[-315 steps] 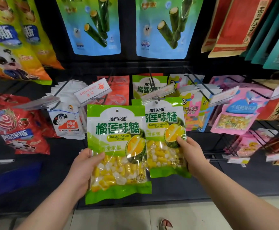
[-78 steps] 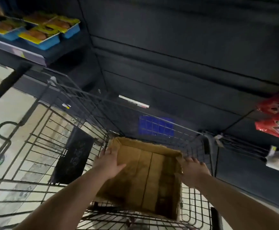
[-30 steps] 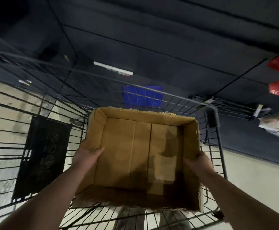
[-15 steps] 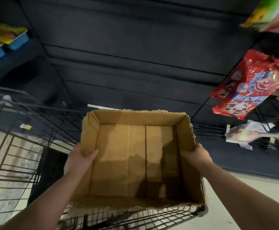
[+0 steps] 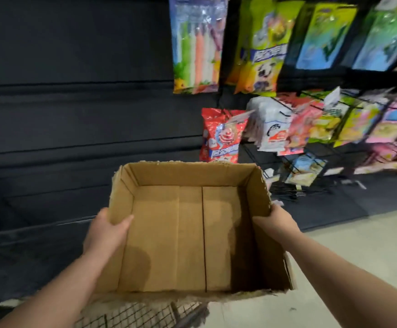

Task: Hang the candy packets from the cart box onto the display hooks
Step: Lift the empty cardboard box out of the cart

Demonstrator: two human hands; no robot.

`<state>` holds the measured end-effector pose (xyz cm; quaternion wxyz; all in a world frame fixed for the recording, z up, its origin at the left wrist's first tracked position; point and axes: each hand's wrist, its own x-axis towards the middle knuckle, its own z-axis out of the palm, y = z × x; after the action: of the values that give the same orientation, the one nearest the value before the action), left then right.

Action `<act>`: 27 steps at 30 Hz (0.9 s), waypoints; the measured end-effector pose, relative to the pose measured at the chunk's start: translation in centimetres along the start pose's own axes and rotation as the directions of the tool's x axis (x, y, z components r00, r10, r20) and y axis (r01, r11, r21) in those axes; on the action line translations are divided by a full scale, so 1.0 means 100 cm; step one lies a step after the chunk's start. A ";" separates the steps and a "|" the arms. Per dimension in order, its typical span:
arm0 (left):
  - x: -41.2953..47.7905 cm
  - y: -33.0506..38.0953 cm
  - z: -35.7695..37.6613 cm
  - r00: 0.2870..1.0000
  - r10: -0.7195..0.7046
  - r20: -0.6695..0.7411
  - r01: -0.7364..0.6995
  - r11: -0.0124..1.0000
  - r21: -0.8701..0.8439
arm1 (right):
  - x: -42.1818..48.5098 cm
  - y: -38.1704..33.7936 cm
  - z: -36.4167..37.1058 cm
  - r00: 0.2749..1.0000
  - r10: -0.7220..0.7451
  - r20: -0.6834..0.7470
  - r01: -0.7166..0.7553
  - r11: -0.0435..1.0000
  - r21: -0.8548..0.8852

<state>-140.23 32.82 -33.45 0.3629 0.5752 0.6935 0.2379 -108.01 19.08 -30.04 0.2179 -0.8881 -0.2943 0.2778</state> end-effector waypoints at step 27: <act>-0.215 0.351 0.441 0.637 0.489 0.596 -0.599 0.801 -0.017 | -0.032 0.399 -0.312 0.657 0.631 -0.413 -0.483 0.773 0.412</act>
<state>-82.40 15.97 -29.70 0.4104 0.8318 0.3632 0.0878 -74.69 -19.13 -27.41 0.3107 -0.9377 0.1071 0.1125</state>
